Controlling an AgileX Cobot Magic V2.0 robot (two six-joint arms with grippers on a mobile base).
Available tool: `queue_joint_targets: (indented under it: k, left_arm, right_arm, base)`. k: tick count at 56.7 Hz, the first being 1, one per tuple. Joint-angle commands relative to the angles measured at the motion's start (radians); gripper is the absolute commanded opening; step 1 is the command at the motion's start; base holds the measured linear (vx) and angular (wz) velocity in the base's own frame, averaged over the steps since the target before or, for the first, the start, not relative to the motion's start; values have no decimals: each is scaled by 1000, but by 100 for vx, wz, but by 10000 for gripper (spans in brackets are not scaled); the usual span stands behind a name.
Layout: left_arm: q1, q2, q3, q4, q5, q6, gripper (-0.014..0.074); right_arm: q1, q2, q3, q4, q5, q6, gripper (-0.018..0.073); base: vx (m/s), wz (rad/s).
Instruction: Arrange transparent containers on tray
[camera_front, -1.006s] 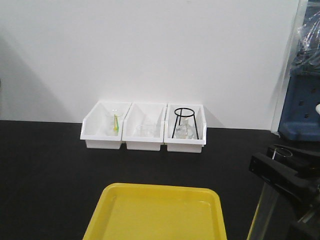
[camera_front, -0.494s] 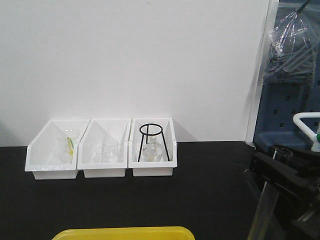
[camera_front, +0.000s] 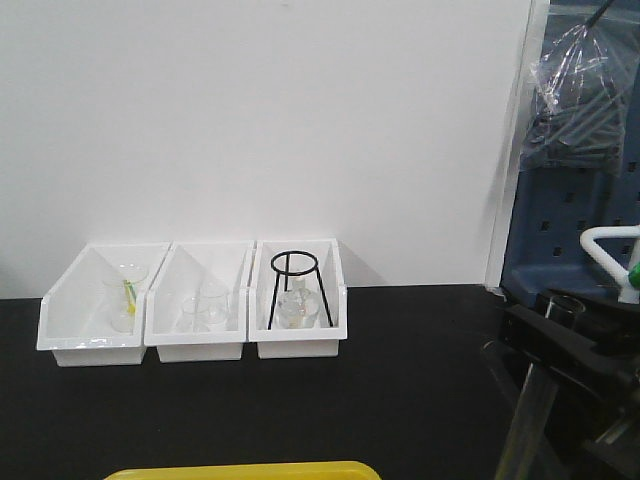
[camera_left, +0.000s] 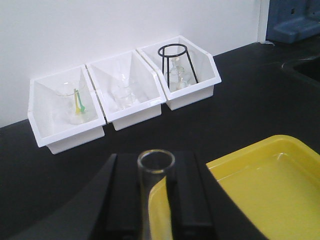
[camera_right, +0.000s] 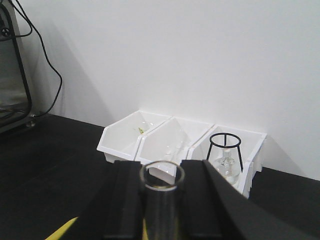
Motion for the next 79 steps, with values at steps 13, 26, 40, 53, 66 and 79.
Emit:
queue_joint_targets:
  k: [13, 26, 40, 53, 66, 79]
  left_arm:
    - [-6, 7, -36, -5, -87, 0, 2]
    - [-6, 7, -36, -5, -88, 0, 2]
    - [-6, 41, -36, -136, -68, -85, 2]
    - [-6, 326, -84, -240, 16, -140, 2]
    - [-6, 605, -122, -241, -14, -165, 2]
    - [-6, 803, -122, -241, -103, -165, 2]
  right_arm:
    - [0, -5, -30, -29, 22, -4, -11]
    - [0, -5, -30, -29, 22, -4, -11]
    - [0, -5, -30, -29, 21, -4, -11]
    - [0, -5, -30, -29, 21, -4, -11]
    - [0, -5, -30, -29, 21, -4, -11]
    - [0, -5, -30, -29, 17, -4, -11]
  base:
    - [0, 0]
    - [0, 0]
    - [0, 0]
    - [0, 0]
    - [0, 0]
    - [0, 0]
